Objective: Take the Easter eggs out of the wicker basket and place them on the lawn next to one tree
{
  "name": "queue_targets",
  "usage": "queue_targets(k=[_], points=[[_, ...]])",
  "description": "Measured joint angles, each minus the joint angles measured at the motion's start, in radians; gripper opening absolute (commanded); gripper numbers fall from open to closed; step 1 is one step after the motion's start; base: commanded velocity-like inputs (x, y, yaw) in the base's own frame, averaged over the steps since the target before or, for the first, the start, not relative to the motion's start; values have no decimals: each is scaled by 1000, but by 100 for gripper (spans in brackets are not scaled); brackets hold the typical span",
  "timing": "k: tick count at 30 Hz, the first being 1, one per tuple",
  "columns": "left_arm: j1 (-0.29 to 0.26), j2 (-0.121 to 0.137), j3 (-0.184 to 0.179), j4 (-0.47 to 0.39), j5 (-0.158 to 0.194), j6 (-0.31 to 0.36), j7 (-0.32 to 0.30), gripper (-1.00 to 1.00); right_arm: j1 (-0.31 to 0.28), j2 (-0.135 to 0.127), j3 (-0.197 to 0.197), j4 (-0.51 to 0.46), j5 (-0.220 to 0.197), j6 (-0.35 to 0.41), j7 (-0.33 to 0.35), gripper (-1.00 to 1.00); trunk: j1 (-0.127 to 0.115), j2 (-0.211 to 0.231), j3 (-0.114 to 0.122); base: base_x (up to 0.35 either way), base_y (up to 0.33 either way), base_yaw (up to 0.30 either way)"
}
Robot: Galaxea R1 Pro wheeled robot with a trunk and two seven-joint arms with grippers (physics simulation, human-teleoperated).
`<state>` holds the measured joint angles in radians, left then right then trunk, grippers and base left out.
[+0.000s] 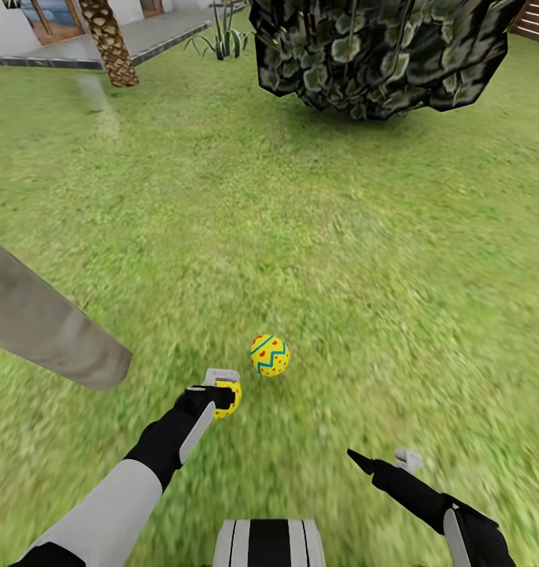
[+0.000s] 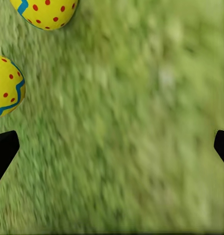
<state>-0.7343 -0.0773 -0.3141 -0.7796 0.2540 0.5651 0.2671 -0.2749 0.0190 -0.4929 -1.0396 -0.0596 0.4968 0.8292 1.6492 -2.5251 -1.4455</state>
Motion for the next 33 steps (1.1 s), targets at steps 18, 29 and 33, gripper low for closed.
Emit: queue_targets(k=[18, 29, 33], points=[[0, 0, 0, 0, -1, 0, 0, -100, 0, 0, 0, 0, 0, 0, 0, 100, 5, -3, -43, 0, 0, 0], [0, 0, 0, 0, 0, -1, -1, -100, 0, 0, 0, 0, 0, 0, 0, 100, 6, -3, -54, 0, 0, 0], [0, 0, 0, 0, 0, -1, -1, -100, 0, 0, 0, 0, 0, 0, 0, 100, 6, -3, -54, 0, 0, 0]])
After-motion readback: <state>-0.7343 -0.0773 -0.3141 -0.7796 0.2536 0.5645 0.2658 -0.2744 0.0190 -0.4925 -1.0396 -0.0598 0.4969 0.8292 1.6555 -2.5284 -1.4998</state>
